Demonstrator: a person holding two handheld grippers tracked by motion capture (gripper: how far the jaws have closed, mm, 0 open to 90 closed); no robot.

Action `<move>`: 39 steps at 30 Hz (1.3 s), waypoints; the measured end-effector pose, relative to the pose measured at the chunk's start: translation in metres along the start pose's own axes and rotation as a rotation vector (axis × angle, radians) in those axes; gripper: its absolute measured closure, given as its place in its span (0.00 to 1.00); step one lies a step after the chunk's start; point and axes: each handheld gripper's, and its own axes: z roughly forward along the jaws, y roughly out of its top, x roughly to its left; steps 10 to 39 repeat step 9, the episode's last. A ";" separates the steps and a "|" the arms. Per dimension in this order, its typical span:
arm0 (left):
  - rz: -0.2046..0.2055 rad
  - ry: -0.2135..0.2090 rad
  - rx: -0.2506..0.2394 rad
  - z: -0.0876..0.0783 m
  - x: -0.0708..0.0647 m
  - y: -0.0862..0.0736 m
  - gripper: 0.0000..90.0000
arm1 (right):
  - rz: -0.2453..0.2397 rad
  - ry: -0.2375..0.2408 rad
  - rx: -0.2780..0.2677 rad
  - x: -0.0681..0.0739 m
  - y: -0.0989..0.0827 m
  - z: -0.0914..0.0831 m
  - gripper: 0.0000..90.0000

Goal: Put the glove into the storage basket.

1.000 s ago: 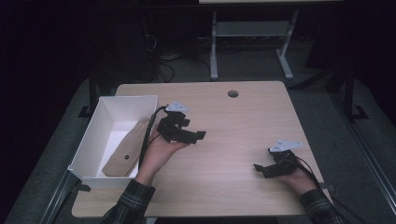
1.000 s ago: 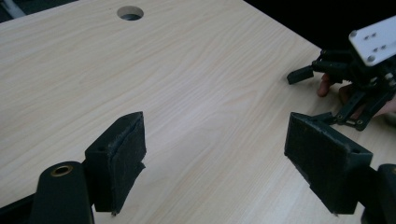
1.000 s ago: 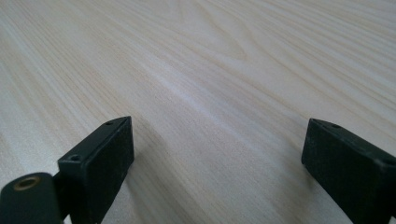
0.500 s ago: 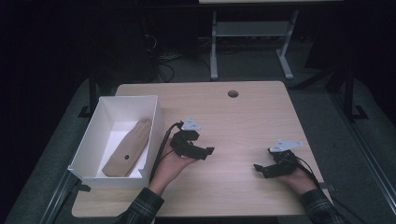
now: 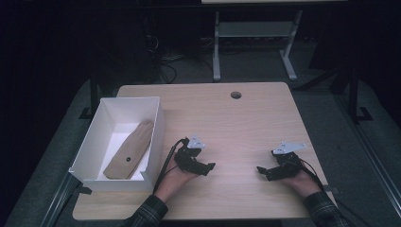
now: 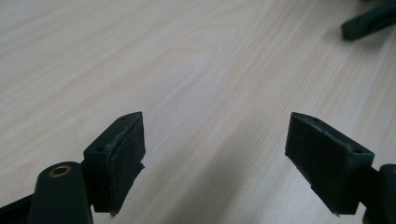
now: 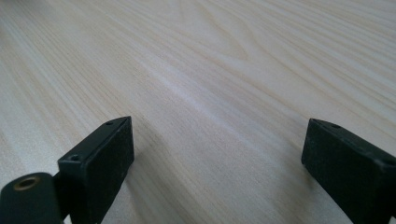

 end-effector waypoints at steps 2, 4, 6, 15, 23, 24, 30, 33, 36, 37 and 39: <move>0.007 0.006 0.022 0.006 -0.001 -0.004 0.22 | 0.000 0.001 0.000 0.000 0.000 0.000 0.10; 0.022 0.014 0.041 0.009 -0.002 -0.006 0.21 | 0.000 0.002 0.001 0.000 0.000 0.000 0.10; 0.032 0.017 0.053 0.013 -0.003 -0.009 0.21 | 0.000 0.002 0.002 0.000 0.000 0.000 0.10; 0.051 0.031 0.061 0.016 -0.005 -0.011 0.19 | 0.000 0.003 0.003 0.001 0.000 0.000 0.10; 0.051 0.031 0.061 0.016 -0.005 -0.011 0.19 | 0.000 0.003 0.003 0.001 0.000 0.000 0.10; 0.051 0.031 0.061 0.016 -0.005 -0.011 0.19 | 0.000 0.003 0.003 0.001 0.000 0.000 0.10; 0.051 0.031 0.061 0.016 -0.005 -0.011 0.19 | 0.000 0.003 0.003 0.001 0.000 0.000 0.10; 0.051 0.031 0.061 0.016 -0.005 -0.011 0.19 | 0.000 0.003 0.003 0.001 0.000 0.000 0.10; 0.051 0.031 0.061 0.016 -0.005 -0.011 0.19 | 0.000 0.003 0.003 0.001 0.000 0.000 0.10; 0.051 0.031 0.061 0.016 -0.005 -0.011 0.19 | 0.000 0.003 0.003 0.001 0.000 0.000 0.10; 0.051 0.031 0.061 0.016 -0.005 -0.011 0.19 | 0.000 0.003 0.003 0.001 0.000 0.000 0.10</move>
